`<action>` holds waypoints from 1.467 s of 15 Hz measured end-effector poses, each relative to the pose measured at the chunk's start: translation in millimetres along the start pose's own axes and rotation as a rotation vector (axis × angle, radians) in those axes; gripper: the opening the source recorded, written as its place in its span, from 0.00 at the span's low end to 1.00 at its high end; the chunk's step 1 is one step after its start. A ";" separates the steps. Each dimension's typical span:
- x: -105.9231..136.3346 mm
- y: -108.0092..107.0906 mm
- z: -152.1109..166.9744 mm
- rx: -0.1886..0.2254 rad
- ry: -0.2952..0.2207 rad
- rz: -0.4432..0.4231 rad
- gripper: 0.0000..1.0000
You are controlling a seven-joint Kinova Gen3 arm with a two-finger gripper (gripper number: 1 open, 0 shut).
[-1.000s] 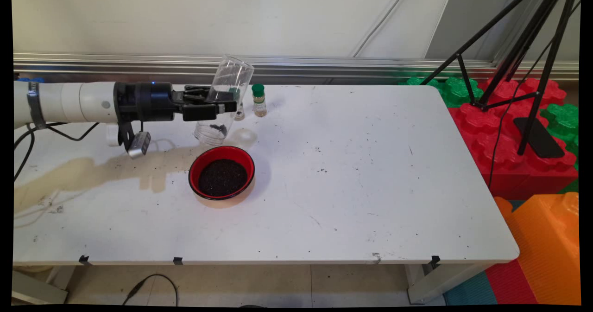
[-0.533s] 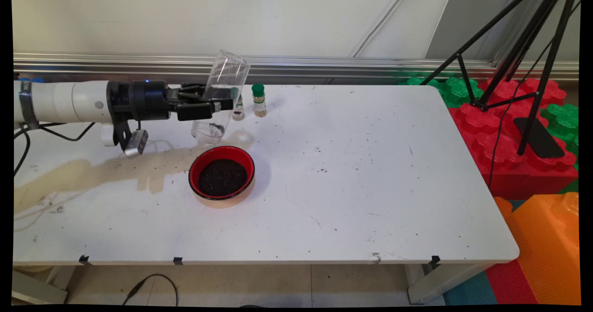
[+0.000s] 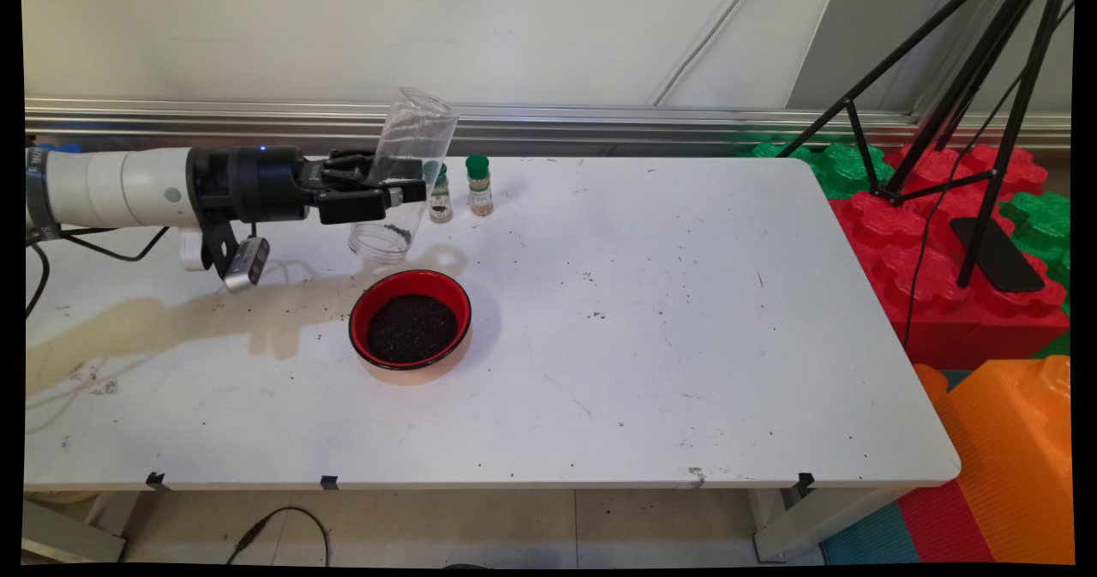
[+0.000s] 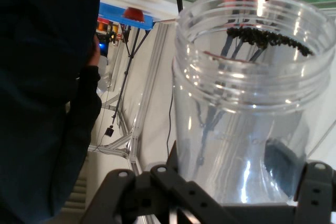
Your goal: Pour the black seasoning powder in the red bowl
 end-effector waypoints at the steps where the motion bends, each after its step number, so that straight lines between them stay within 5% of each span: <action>1: -0.3 -0.6 -0.5 0.002 -0.001 0.003 0.00; 10: 2.8 -3.7 -6.2 0.009 0.029 -0.045 0.00; 22: -1.5 0.4 -10.2 -0.016 0.067 -0.382 0.00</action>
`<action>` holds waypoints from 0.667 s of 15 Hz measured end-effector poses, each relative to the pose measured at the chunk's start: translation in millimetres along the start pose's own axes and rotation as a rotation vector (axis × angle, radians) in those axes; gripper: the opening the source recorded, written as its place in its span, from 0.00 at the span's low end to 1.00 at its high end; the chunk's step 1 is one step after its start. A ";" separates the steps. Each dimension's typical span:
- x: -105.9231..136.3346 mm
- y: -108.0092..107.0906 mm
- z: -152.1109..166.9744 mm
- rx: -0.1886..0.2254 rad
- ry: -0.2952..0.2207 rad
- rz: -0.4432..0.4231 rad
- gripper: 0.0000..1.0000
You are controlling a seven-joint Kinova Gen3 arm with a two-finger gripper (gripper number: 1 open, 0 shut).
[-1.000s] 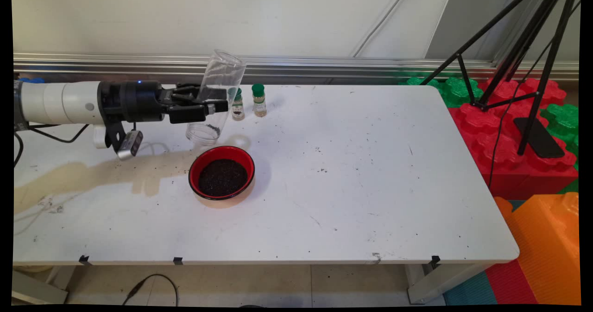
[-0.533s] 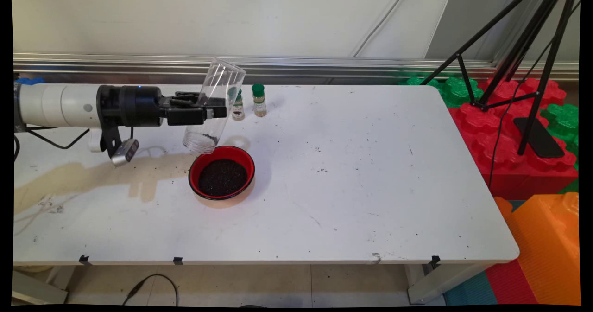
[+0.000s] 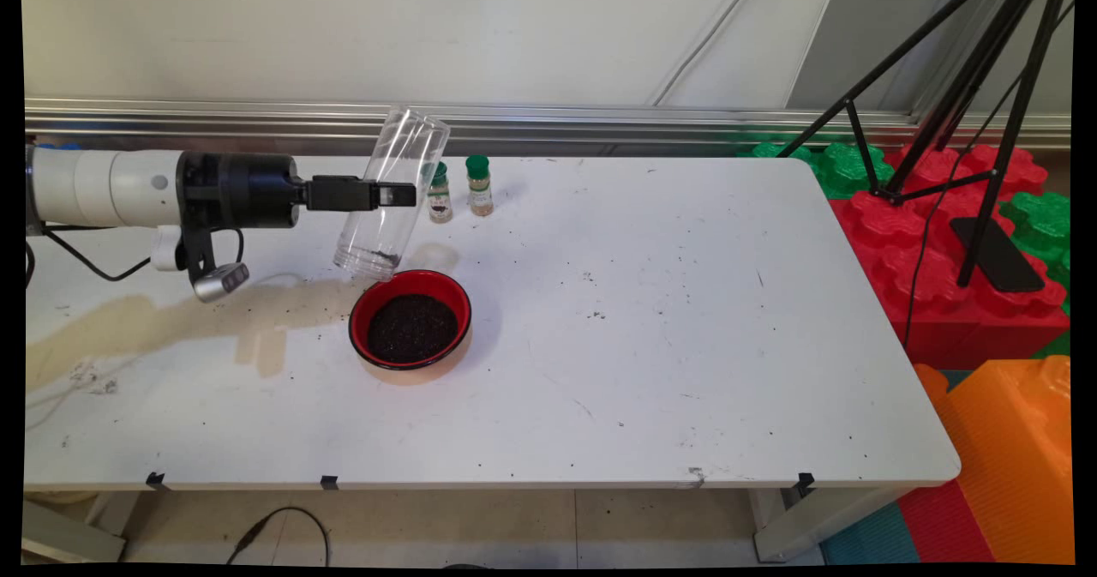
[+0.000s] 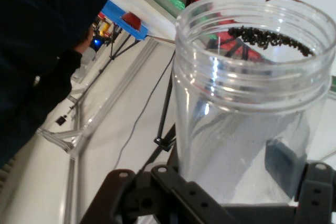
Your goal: Pour the black seasoning powder in the red bowl
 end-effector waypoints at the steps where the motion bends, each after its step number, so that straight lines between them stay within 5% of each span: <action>1: -2.0 0.1 -0.7 -0.003 -0.001 -0.032 0.00; 10: -21.8 -1.8 -9.2 -0.036 -0.019 -0.363 0.00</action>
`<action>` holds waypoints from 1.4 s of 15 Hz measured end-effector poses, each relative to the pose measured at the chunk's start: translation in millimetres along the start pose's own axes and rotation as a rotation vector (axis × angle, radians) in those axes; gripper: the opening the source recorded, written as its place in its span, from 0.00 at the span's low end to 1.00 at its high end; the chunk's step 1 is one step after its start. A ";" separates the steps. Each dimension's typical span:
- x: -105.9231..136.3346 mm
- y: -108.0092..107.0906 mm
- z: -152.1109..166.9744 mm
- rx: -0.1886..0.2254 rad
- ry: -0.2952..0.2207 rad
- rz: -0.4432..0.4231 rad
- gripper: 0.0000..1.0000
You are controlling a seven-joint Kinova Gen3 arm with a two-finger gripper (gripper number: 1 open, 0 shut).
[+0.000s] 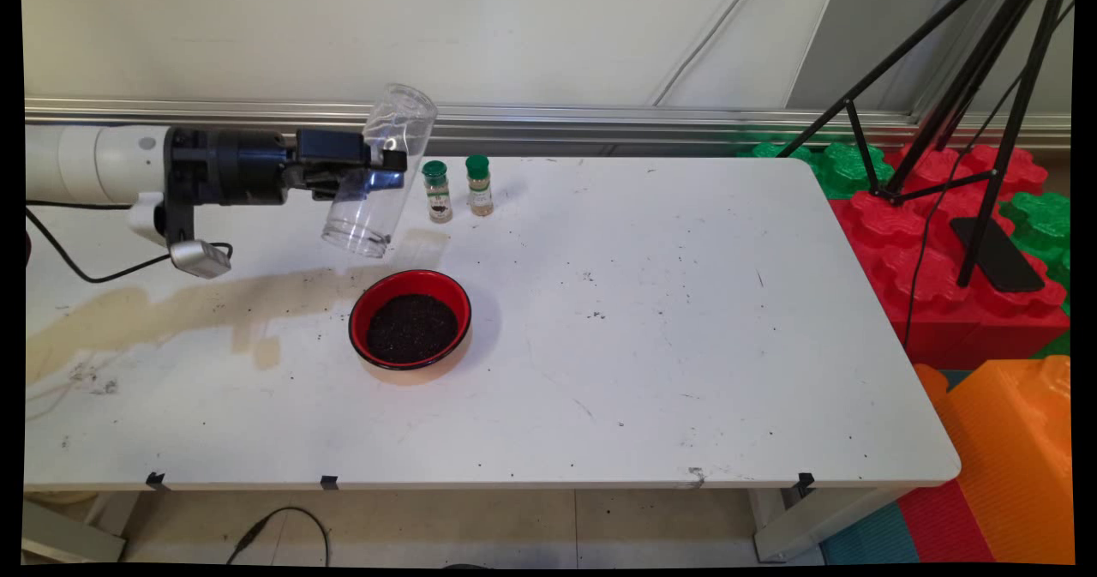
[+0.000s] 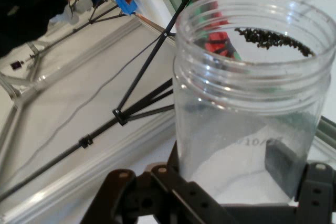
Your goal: Pour the black seasoning powder in the red bowl
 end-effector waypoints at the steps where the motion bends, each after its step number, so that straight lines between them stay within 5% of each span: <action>1: -2.1 -1.5 -1.4 -0.004 -0.002 -0.044 0.00; 19: -23.1 -9.7 -10.8 -0.077 -0.044 -0.631 0.00; 21: -24.8 -10.4 -12.7 -0.058 -0.056 -0.684 0.00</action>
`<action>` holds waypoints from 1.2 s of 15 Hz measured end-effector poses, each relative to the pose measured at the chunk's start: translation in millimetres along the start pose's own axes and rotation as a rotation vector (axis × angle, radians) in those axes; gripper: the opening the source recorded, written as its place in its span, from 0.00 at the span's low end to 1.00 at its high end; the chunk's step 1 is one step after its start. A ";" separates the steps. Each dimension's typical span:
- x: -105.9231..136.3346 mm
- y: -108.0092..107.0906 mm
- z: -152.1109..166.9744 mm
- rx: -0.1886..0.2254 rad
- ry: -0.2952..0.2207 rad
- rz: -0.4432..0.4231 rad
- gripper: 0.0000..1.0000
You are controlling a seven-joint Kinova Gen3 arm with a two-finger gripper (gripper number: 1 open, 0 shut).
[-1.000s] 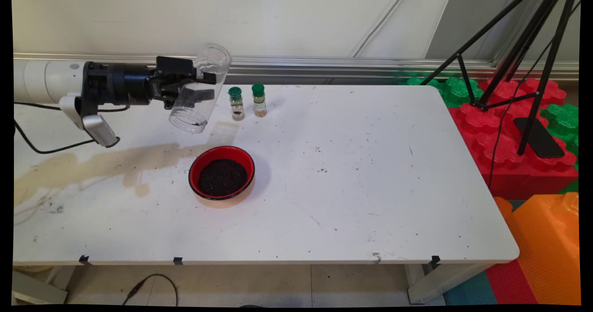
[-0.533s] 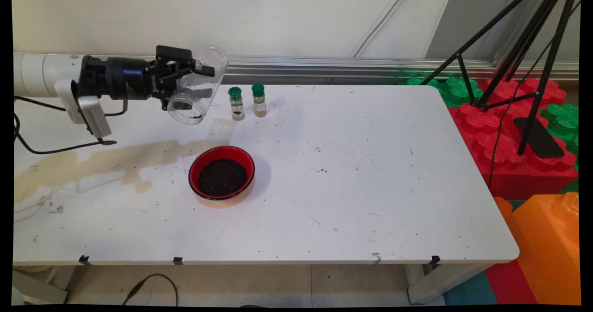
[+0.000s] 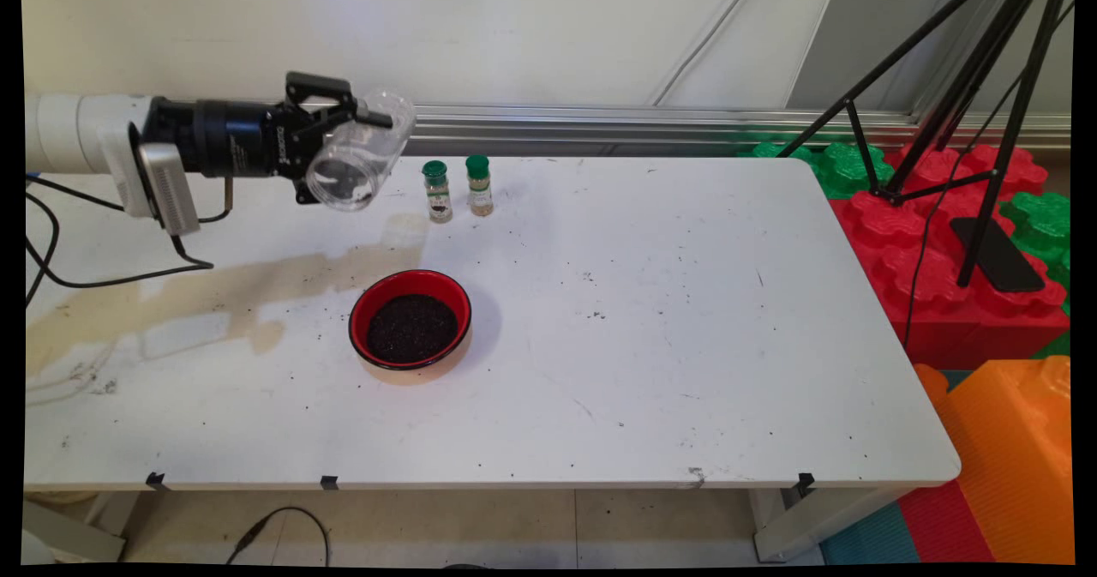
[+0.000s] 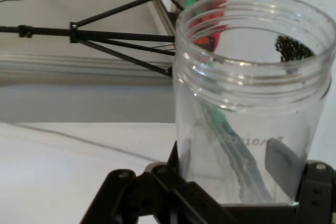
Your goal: Pour the black seasoning powder in the red bowl
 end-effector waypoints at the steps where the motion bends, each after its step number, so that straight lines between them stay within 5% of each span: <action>1: 0.4 -4.2 -2.0 0.028 0.002 -0.017 0.00; 4: 6.0 -32.6 -13.3 0.199 0.027 -0.023 0.00; 6: 21.9 -49.6 -11.4 0.239 0.033 -0.026 0.00; 9: 21.0 -59.5 -17.4 0.222 0.011 -0.061 0.00; 18: -0.8 -56.6 -2.4 0.055 -0.048 -0.286 0.00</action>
